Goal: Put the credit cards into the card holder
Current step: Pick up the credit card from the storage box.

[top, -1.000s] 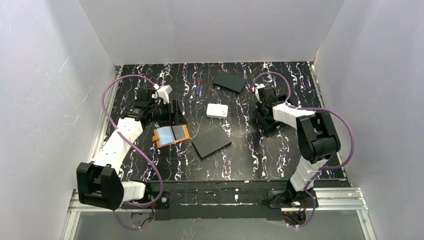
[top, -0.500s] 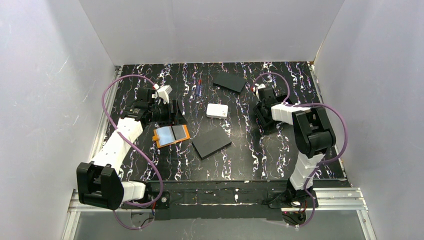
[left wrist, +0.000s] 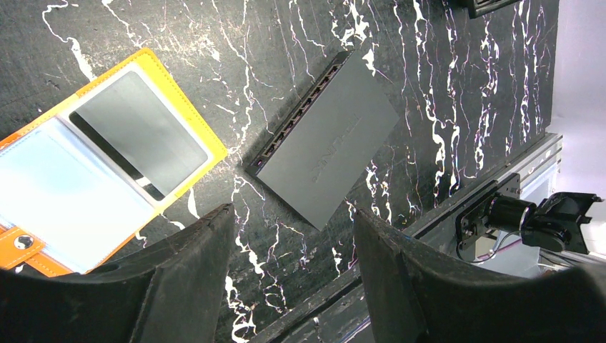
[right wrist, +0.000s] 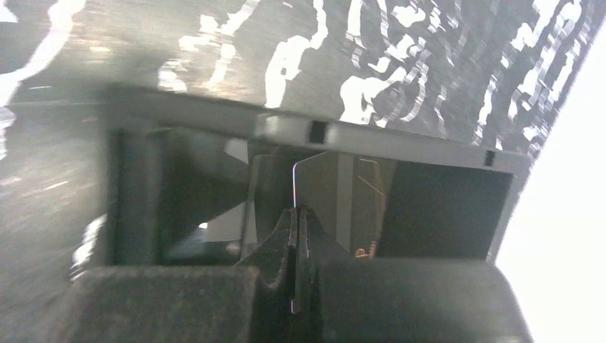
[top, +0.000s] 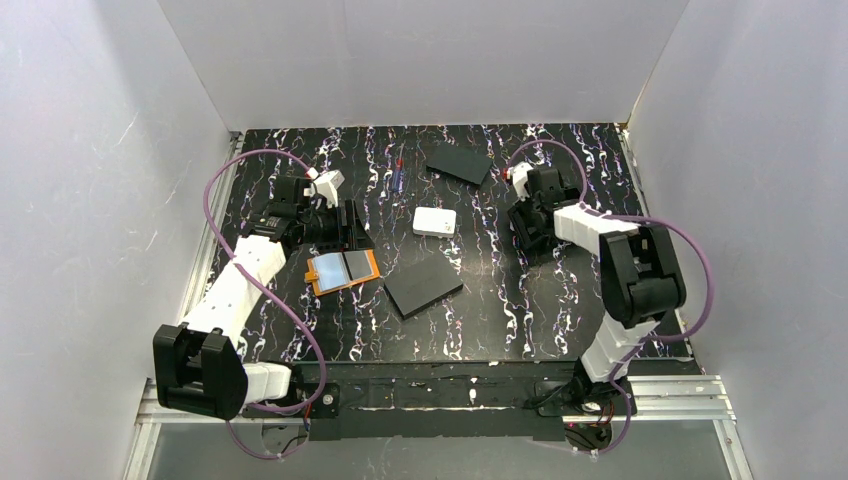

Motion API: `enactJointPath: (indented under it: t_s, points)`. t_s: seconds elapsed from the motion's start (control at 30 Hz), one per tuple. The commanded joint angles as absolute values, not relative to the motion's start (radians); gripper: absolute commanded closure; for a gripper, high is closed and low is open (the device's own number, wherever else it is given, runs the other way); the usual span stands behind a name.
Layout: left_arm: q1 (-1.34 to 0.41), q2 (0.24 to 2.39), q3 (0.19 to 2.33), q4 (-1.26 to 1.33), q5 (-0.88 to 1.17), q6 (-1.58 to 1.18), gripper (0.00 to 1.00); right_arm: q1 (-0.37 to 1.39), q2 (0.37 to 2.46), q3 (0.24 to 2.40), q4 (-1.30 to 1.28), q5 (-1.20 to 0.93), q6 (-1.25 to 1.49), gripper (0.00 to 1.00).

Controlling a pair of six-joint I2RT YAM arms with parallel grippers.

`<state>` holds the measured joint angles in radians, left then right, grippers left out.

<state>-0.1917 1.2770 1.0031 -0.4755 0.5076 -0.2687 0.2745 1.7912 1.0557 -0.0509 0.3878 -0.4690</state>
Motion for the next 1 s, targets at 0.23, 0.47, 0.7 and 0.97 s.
enactJointPath:
  t_s: [0.23, 0.47, 0.7, 0.97]
  points:
    - [-0.19, 1.283, 0.989, -0.473, 0.539, -0.271, 0.4, 0.289, 1.556, 0.921, -0.148, -0.101, -0.444, 0.99]
    - [-0.19, 1.289, 0.984, -0.463, 0.563, -0.281, 0.4, 0.287, 1.509, 0.9, -0.111, 0.11, -0.32, 0.99]
    - [-0.19, 1.285, 0.979, -0.456, 0.565, -0.284, 0.4, 0.286, 1.515, 1.054, -0.241, 0.141, -0.201, 0.99]
    - [-0.19, 1.3, 0.971, -0.438, 0.596, -0.295, 0.4, 0.287, 1.424, 1.069, -0.246, 0.209, -0.173, 0.99]
